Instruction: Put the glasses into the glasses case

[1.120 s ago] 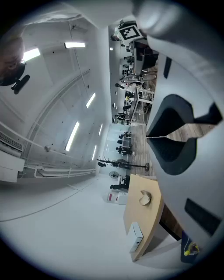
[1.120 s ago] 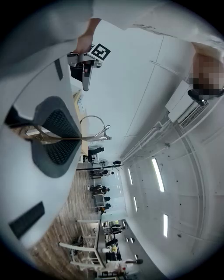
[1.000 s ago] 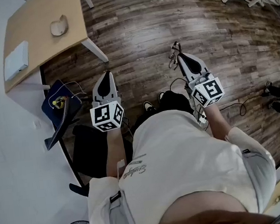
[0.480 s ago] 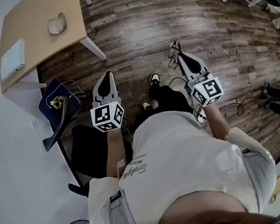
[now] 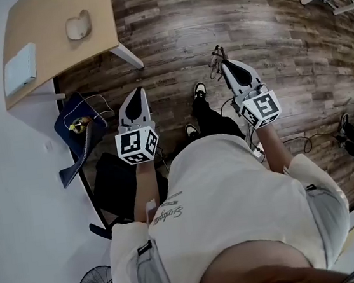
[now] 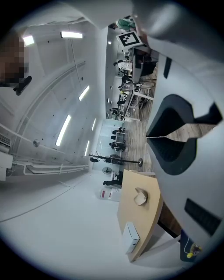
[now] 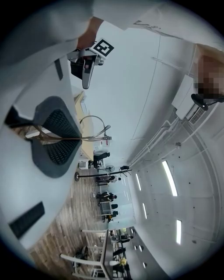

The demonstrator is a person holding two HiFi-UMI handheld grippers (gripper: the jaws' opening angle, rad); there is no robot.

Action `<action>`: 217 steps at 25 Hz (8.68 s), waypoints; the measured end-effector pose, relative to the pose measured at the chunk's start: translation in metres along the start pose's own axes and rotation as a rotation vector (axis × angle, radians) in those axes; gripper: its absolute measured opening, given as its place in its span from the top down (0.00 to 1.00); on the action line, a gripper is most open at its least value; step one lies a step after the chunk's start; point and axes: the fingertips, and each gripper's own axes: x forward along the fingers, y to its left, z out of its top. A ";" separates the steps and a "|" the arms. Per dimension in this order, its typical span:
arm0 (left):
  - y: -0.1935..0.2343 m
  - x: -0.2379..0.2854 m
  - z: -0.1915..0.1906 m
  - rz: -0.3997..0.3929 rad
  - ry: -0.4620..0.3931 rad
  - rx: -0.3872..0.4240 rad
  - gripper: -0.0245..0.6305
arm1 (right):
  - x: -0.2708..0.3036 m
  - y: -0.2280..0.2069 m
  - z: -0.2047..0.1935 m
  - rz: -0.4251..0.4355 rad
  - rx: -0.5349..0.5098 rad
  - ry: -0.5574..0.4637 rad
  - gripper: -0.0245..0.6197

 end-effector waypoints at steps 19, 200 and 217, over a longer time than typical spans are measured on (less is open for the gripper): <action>0.023 0.180 0.089 0.053 -0.009 -0.021 0.94 | 0.137 -0.146 0.025 0.070 0.015 -0.042 0.95; 0.447 0.156 0.069 1.334 -0.258 -0.546 0.94 | 0.681 0.191 -0.201 2.158 -1.815 0.550 0.88; 0.452 0.181 0.077 1.225 -0.230 -0.474 0.94 | 0.703 0.202 -0.158 1.940 -1.542 0.470 0.87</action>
